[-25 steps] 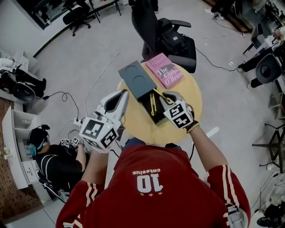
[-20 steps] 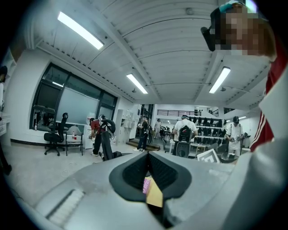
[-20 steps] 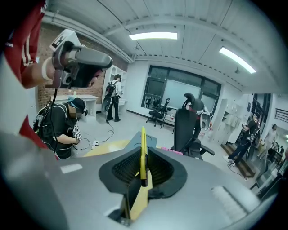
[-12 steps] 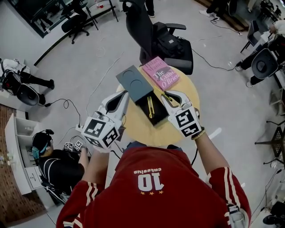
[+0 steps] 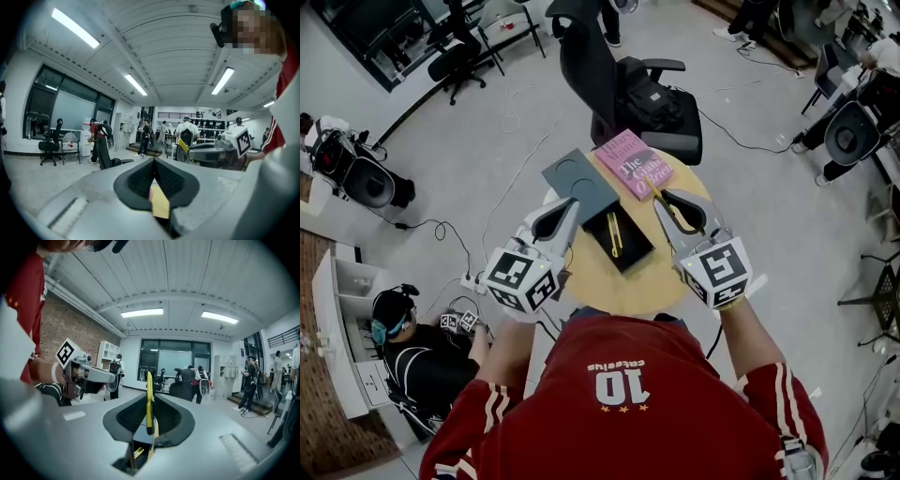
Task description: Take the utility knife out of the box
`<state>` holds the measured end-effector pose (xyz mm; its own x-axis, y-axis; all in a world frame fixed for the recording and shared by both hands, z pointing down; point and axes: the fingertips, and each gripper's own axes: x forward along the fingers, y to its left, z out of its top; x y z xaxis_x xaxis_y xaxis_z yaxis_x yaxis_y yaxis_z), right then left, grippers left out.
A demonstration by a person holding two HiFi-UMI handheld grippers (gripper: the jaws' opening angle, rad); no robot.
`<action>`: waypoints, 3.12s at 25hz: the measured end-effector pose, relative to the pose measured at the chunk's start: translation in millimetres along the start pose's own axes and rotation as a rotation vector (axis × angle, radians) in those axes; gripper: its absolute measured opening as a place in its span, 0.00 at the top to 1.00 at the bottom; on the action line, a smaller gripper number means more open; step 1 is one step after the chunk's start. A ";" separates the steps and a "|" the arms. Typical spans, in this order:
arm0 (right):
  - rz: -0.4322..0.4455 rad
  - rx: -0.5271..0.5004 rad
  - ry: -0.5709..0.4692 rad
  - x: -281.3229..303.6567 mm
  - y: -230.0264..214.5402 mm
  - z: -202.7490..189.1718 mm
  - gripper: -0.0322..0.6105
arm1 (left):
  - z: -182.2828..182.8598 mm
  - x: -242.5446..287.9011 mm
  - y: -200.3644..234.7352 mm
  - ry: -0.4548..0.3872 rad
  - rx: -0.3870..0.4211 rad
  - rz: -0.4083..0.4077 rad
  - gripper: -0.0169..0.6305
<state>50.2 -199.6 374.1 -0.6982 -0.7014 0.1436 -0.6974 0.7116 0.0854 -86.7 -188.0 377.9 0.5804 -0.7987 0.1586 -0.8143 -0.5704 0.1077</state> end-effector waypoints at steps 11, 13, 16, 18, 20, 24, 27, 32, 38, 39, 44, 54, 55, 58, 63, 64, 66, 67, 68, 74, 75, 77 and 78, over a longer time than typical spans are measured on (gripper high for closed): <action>-0.101 0.108 -0.229 -37.0 -28.3 57.1 0.87 | 6.5 6.4 -5.5 -0.024 -0.013 -0.010 0.97; -0.109 0.110 -0.233 -39.5 -29.8 55.9 0.87 | 5.0 7.3 -6.5 -0.022 -0.015 -0.012 0.97; -0.107 0.116 -0.229 -40.3 -29.6 54.6 0.87 | 3.3 8.7 -7.5 -0.010 -0.022 -0.016 0.97; -0.104 0.114 -0.223 -42.5 -28.5 54.1 0.87 | 0.0 10.2 -9.3 0.005 -0.033 -0.019 0.97; -0.102 0.115 -0.218 -44.2 -27.6 52.2 0.87 | -4.4 12.0 -10.2 0.017 -0.045 -0.020 0.97; -0.102 0.124 -0.219 -46.1 -28.8 50.0 0.87 | -6.4 16.3 -8.6 0.021 -0.052 -0.007 0.97; -0.101 0.122 -0.216 -45.9 -28.9 49.7 0.87 | -5.7 20.0 -1.5 0.008 -0.067 0.031 0.97; -0.102 0.125 -0.202 -45.1 -27.2 43.7 0.87 | -9.1 22.2 0.6 0.001 -0.063 0.049 0.97; -0.099 0.127 -0.197 -43.1 -22.5 42.6 0.87 | -9.8 21.6 -1.3 0.001 -0.054 0.036 0.95; -0.098 0.131 -0.197 -42.6 -21.6 42.6 0.87 | -9.7 21.7 -2.0 0.003 -0.050 0.031 0.95; -0.100 0.124 -0.193 -40.1 -19.2 40.9 0.87 | -14.7 25.4 -2.6 0.024 -0.037 0.017 0.89; -0.113 0.137 -0.160 -39.0 -18.3 27.9 0.87 | -35.6 40.3 -5.2 0.082 -0.055 -0.006 0.76; -0.113 0.138 -0.157 -38.5 -18.2 26.8 0.87 | -37.9 41.9 -4.1 0.089 -0.056 -0.007 0.75; -0.120 0.137 -0.147 -37.5 -18.1 22.9 0.87 | -45.6 45.6 0.5 0.112 -0.084 0.000 0.74; -0.126 0.152 -0.131 -37.9 -19.1 15.3 0.87 | -73.7 50.2 4.4 0.161 -0.177 0.060 0.74; -0.127 0.152 -0.128 -37.9 -19.3 13.8 0.87 | -81.0 51.5 4.2 0.170 -0.196 0.066 0.74; -0.130 0.152 -0.123 -37.8 -19.7 11.5 0.87 | -95.2 54.0 2.8 0.192 -0.229 0.071 0.74; -0.132 0.153 -0.121 -37.8 -19.9 10.4 0.87 | -102.5 55.4 2.1 0.205 -0.243 0.073 0.74; -0.133 0.155 -0.119 -37.6 -20.0 9.0 0.87 | -110.0 56.7 2.0 0.217 -0.258 0.078 0.74; -0.133 0.165 -0.102 -35.5 -18.3 0.5 0.87 | -151.0 62.4 8.2 0.270 -0.337 0.136 0.74; -0.132 0.168 -0.099 -35.5 -18.4 -0.9 0.87 | -156.3 63.5 9.2 0.279 -0.345 0.145 0.74; -0.129 0.176 -0.093 -34.9 -19.3 -4.1 0.87 | -166.9 66.7 11.7 0.298 -0.351 0.165 0.74; -0.128 0.180 -0.090 -34.5 -19.7 -5.6 0.87 | -172.8 68.5 13.0 0.308 -0.356 0.174 0.74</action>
<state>88.9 -189.1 373.1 -0.6081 -0.7920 0.0534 -0.7932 0.6036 -0.0807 -58.4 -217.0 559.8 0.4509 -0.7519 0.4809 -0.8813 -0.2896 0.3735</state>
